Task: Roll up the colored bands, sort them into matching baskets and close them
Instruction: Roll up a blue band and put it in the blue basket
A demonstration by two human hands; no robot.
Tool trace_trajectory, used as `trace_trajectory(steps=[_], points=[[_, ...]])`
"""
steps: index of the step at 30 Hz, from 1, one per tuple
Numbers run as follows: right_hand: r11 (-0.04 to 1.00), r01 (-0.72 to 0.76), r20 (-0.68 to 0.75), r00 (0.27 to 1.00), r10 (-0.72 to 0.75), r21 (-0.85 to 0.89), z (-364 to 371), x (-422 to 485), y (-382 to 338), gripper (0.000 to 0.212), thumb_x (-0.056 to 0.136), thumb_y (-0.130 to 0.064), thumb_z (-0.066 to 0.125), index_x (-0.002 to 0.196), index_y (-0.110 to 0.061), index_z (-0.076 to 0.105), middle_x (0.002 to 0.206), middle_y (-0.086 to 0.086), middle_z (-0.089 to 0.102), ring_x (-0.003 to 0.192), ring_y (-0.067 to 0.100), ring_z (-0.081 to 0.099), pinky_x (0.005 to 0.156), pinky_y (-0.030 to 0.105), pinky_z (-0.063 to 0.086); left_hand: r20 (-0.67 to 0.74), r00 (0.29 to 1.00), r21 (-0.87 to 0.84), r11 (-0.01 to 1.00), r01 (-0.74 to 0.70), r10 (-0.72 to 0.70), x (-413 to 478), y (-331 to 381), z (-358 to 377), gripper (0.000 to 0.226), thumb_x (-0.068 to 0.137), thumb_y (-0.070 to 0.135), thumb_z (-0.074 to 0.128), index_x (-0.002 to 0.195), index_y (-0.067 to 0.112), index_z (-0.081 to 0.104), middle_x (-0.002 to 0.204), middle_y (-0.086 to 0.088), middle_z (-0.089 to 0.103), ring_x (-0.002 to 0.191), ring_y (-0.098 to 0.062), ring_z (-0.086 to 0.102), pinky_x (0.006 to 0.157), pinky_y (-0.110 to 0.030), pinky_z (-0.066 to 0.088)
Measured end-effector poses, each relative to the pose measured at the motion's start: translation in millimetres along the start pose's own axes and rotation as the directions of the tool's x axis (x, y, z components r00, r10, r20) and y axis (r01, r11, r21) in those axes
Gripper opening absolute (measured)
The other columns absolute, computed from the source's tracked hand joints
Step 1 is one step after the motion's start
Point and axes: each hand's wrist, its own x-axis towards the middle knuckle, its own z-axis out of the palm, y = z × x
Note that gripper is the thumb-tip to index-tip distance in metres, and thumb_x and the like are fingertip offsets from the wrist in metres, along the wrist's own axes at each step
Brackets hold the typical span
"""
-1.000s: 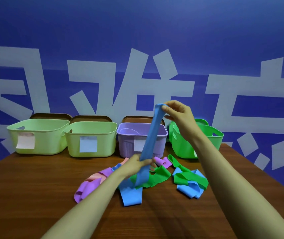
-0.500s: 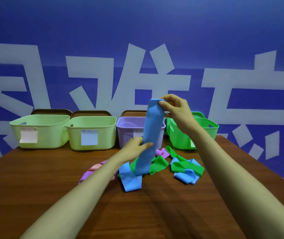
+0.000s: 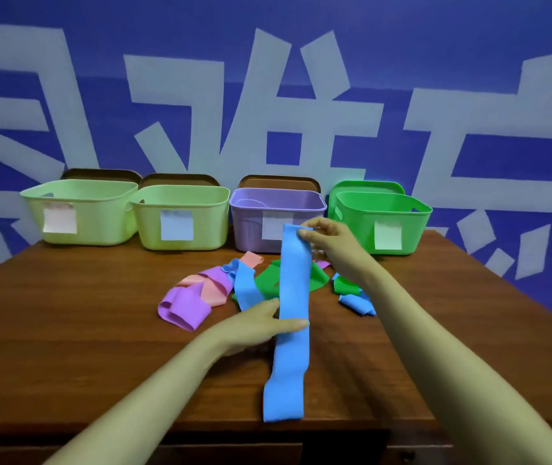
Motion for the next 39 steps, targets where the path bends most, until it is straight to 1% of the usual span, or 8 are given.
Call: trace_trajectory(steps=[3,7,9,12,15,21,25,39], points=[[0.991,-0.126,-0.014,0.992,0.125,-0.046,3.4,2.0,47.4,0.017,0.092,-0.006,0.059,0.081,-0.018,0.056,0.079,0.003,0.057,0.071,0.011,0.054,0.053,0.015,0.047,-0.315,0.949,0.297,0.952,0.081,0.018,22.1,-16.4,-11.7,0.059,0.086,0.029,0.068,0.135,0.008,0.043,0.135,-0.004,0.05,0.115,-0.015,0.052,0.099,-0.026,0.041],[0.99,-0.132,-0.112,0.986,0.125,-0.058,5.1,13.7,89.8,0.017,0.09,-0.002,0.059,0.078,-0.014,0.057,0.114,0.021,0.064,0.086,0.013,0.062,0.061,0.017,0.045,-0.566,0.814,0.262,0.965,0.028,0.13,59.2,-20.7,-28.5,0.05,0.084,0.015,0.07,0.128,0.002,0.048,0.115,-0.011,0.055,0.085,-0.017,0.05,0.081,-0.025,0.042],[0.992,-0.117,-0.111,0.988,0.112,-0.045,4.1,20.1,100.9,0.019,0.091,-0.002,0.059,0.077,-0.015,0.058,0.1,0.014,0.066,0.072,0.003,0.057,0.062,0.018,0.045,-0.608,0.781,0.196,0.98,-0.025,0.142,79.2,-21.0,-36.5,0.05,0.081,0.01,0.072,0.125,-0.001,0.05,0.11,-0.012,0.055,0.086,-0.018,0.05,0.085,-0.032,0.046],[0.993,-0.112,-0.099,0.988,0.115,0.035,1.7,27.1,113.0,0.013,0.09,-0.002,0.059,0.083,-0.013,0.059,0.081,0.002,0.062,0.063,-0.001,0.058,0.06,0.017,0.047,-0.534,0.842,0.014,0.996,-0.085,0.08,104.0,-23.2,-44.1,0.054,0.08,0.011,0.074,0.126,0.002,0.046,0.116,-0.012,0.054,0.103,-0.02,0.055,0.096,-0.036,0.048],[0.991,-0.085,-0.109,0.989,0.096,0.103,0.4,33.8,118.7,0.006,0.089,-0.003,0.061,0.088,-0.009,0.062,0.078,-0.001,0.064,0.068,0.001,0.06,0.063,0.018,0.049,-0.436,0.9,-0.124,0.988,-0.09,0.028,121.2,-29.1,-46.2,0.034,0.083,0.016,0.071,0.111,0.013,0.053,0.107,-0.009,0.06,0.102,-0.02,0.06,0.088,-0.03,0.05],[0.996,-0.041,-0.105,0.993,0.049,0.081,-2.0,38.4,120.9,0.013,0.087,-0.001,0.064,0.086,-0.013,0.068,0.08,-0.004,0.068,0.075,0.004,0.062,0.071,0.019,0.052,-0.471,0.88,-0.182,0.969,-0.164,0.06,135.1,-43.1,-45.4,0.012,0.086,0.01,0.067,0.095,0.004,0.063,0.093,-0.019,0.069,0.088,-0.029,0.068,0.078,-0.043,0.054],[0.995,-0.027,-0.141,0.989,0.041,0.097,0.4,37.6,124.9,0.015,0.087,0.003,0.062,0.094,-0.007,0.07,0.079,-0.006,0.07,0.072,0.0,0.064,0.066,0.014,0.049,-0.465,0.885,-0.277,0.946,-0.168,0.02,132.9,-46.8,-42.6,0.006,0.087,0.008,0.066,0.083,0.008,0.061,0.086,-0.012,0.072,0.083,-0.024,0.071,0.073,-0.036,0.057],[0.994,0.071,-0.085,0.993,-0.078,-0.083,-1.3,37.2,133.4,0.024,0.089,0.002,0.06,0.085,-0.019,0.071,0.086,-0.008,0.071,0.085,0.005,0.064,0.082,0.023,0.051,-0.459,0.888,-0.342,0.919,-0.196,0.019,129.7,-47.7,-42.4,0.021,0.089,0.021,0.064,0.098,0.002,0.067,0.096,-0.018,0.069,0.089,-0.023,0.07,0.074,-0.031,0.057]])
